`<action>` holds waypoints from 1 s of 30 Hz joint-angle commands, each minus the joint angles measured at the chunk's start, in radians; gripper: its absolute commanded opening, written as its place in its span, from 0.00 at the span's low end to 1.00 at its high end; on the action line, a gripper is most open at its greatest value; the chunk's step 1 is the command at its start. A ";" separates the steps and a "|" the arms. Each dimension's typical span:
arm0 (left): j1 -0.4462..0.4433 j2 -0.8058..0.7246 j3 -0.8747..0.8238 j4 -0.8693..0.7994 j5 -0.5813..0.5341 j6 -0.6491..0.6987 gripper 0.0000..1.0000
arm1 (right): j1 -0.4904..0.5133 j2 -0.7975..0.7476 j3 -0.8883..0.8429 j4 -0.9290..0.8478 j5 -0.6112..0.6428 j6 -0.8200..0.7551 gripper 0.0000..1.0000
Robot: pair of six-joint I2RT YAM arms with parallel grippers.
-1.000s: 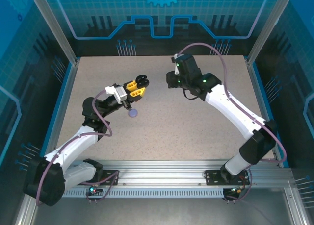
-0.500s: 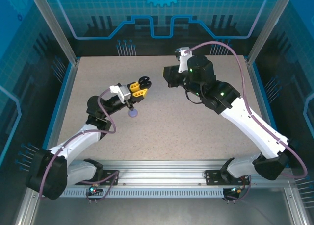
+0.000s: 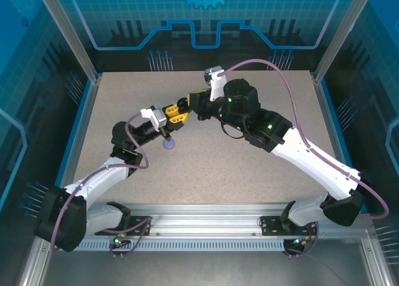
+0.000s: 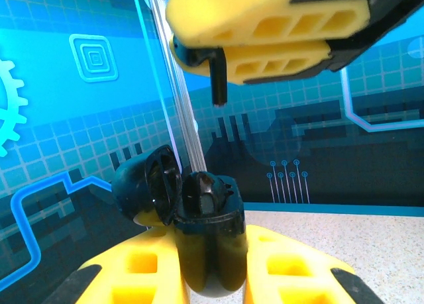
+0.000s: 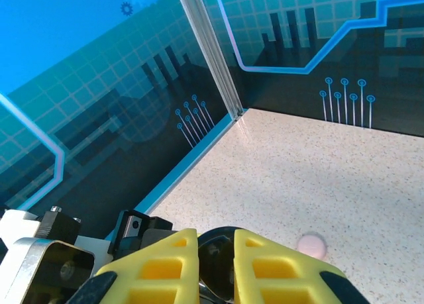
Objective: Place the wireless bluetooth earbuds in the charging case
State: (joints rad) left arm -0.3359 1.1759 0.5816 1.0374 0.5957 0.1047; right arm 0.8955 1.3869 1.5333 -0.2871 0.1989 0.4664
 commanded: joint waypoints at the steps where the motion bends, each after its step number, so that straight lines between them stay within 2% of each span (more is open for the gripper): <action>1: -0.008 0.003 0.008 0.045 0.004 0.001 0.00 | 0.015 -0.009 -0.040 0.089 0.015 0.001 0.15; 30: -0.006 -0.006 0.026 0.042 0.002 -0.007 0.00 | 0.036 -0.012 -0.183 0.201 0.020 0.090 0.12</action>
State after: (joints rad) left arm -0.3367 1.1778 0.5816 1.0241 0.5941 0.1040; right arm 0.9165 1.3849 1.3743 -0.1070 0.2119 0.5320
